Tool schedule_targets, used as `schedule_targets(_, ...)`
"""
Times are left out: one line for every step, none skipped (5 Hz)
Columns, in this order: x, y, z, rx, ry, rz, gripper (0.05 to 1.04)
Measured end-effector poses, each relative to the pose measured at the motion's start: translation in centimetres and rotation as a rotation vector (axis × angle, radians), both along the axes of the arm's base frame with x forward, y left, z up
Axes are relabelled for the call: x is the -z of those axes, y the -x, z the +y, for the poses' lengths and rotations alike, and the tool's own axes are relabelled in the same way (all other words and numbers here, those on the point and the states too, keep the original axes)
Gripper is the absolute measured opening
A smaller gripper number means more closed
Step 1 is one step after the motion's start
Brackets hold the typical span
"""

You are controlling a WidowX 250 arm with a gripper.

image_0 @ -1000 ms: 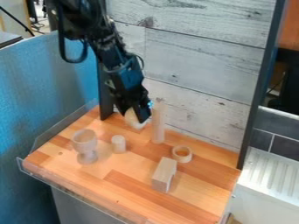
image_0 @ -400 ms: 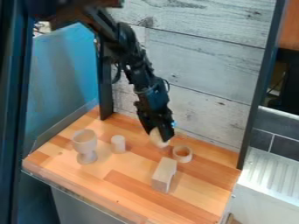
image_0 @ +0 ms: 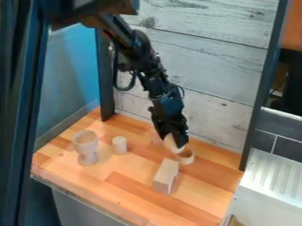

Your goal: Remove the ball from the cup and put it on top of the ring

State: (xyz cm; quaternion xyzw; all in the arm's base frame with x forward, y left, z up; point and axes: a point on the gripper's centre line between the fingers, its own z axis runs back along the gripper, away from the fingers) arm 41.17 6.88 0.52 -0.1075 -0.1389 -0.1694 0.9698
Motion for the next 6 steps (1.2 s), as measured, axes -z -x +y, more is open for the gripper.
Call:
schedule_targets(-0.1,-0.3,-0.2,-0.013,-0.002,-0.007,0.742)
schedule_targets(0.5,-0.6,-0.2,-0.03,0.003,0.005,0.742)
schedule_targets(0.9,-1.2,-0.4,-0.025,-0.004,0.001,0.742)
schedule_targets(1.3,-1.6,-0.6,-0.029,-0.002,0.002,0.742)
schedule_targets(1.1,-1.9,-0.6,-0.034,-0.003,-0.002,0.742)
schedule_targets(1.3,-2.4,-1.3,-0.026,-0.004,-0.008,0.813)
